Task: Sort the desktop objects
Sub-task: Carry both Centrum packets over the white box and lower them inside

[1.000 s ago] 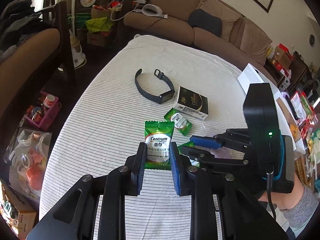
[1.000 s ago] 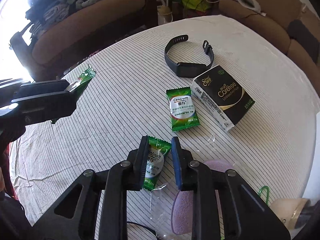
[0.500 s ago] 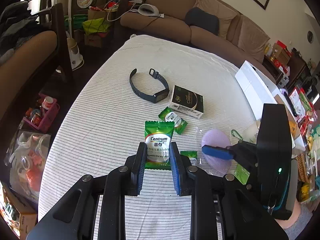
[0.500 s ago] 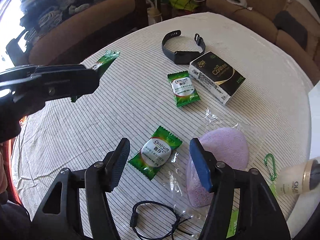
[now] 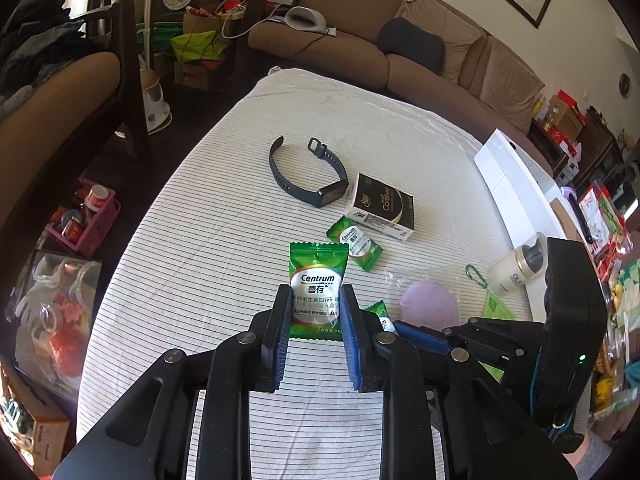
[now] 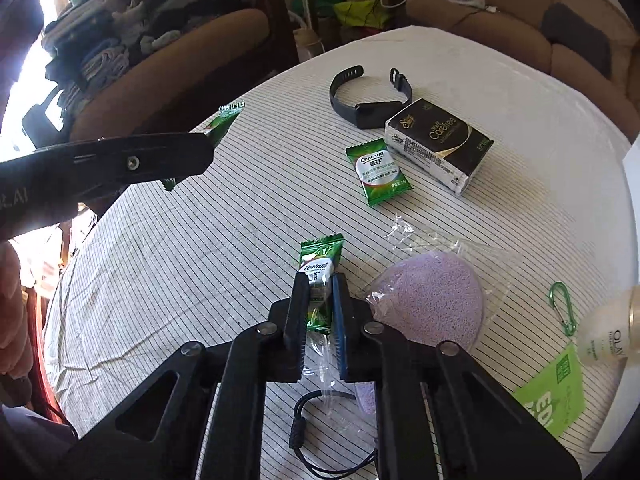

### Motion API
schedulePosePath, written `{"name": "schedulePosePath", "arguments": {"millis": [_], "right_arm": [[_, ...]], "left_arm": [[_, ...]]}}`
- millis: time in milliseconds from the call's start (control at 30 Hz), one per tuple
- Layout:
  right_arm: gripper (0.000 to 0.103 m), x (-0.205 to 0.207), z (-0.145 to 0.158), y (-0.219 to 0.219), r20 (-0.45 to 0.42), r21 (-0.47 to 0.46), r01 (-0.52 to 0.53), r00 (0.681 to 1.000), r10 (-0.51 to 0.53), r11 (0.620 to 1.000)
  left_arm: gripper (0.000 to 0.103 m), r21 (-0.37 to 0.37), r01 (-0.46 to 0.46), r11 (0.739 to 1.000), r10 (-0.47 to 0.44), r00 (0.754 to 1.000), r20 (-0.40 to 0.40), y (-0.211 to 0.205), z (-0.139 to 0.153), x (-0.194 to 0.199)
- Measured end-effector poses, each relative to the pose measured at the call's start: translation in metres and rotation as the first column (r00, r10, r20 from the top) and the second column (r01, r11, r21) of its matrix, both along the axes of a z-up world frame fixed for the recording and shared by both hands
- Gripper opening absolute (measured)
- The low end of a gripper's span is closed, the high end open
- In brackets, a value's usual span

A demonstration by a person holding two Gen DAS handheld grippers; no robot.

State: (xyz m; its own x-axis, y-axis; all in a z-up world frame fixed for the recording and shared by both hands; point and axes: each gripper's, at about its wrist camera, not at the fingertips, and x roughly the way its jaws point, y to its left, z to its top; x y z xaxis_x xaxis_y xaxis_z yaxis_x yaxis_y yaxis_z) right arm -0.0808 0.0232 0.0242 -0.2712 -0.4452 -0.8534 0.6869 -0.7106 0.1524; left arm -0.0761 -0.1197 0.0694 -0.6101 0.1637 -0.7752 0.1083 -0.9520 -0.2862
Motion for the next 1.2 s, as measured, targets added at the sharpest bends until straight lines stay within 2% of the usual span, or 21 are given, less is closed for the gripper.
{"name": "schedulePosePath", "arguments": {"millis": [233, 300, 367, 500, 633, 800, 900, 1033, 1100, 1200], "right_arm": [[0.007, -0.01, 0.047, 0.05, 0.07, -0.188, 0.066, 0.996, -0.054, 0.98], [0.007, -0.016, 0.061, 0.065, 0.077, -0.22, 0.092, 0.994, -0.076, 0.971], [0.007, -0.018, 0.078, 0.081, 0.056, -0.23, 0.105, 0.994, -0.095, 0.968], [0.007, -0.026, 0.109, 0.122, 0.005, -0.219, 0.144, 0.989, -0.147, 0.965], [0.006, -0.04, 0.143, 0.18, -0.045, -0.227, 0.212, 0.973, -0.228, 0.95], [0.006, -0.069, 0.177, 0.257, -0.096, -0.211, 0.315, 0.935, -0.34, 0.925], [0.007, -0.091, 0.181, 0.299, -0.09, -0.202, 0.376, 0.912, -0.399, 0.904], [0.007, -0.119, 0.171, 0.341, -0.046, -0.21, 0.441, 0.887, -0.459, 0.873], [0.007, -0.133, 0.162, 0.358, -0.012, -0.222, 0.465, 0.878, -0.479, 0.857], [0.006, -0.153, 0.143, 0.374, 0.04, -0.219, 0.489, 0.869, -0.493, 0.844]], "left_arm": [[0.023, 0.015, -0.001, 1.0, 0.001, 0.999, -0.033, 0.004, 0.014, 0.004], [0.023, 0.048, 0.009, 0.999, -0.007, 0.999, -0.04, 0.007, 0.018, 0.005], [0.023, 0.032, 0.028, 0.999, -0.026, 0.999, -0.046, 0.02, 0.024, 0.005], [0.023, 0.012, 0.113, 0.993, -0.112, 0.992, -0.063, 0.061, 0.045, 0.0], [0.023, 0.021, 0.214, 0.977, -0.211, 0.973, -0.094, 0.117, 0.075, -0.014], [0.023, 0.114, 0.323, 0.94, -0.311, 0.944, -0.112, 0.193, 0.1, -0.05], [0.023, 0.137, 0.37, 0.919, -0.361, 0.928, -0.089, 0.245, 0.103, -0.08], [0.023, 0.174, 0.42, 0.891, -0.416, 0.907, -0.06, 0.306, 0.099, -0.112], [0.023, 0.188, 0.424, 0.886, -0.425, 0.904, -0.037, 0.328, 0.092, -0.126], [0.023, 0.227, 0.401, 0.888, -0.41, 0.912, -0.004, 0.345, 0.077, -0.147]]}}
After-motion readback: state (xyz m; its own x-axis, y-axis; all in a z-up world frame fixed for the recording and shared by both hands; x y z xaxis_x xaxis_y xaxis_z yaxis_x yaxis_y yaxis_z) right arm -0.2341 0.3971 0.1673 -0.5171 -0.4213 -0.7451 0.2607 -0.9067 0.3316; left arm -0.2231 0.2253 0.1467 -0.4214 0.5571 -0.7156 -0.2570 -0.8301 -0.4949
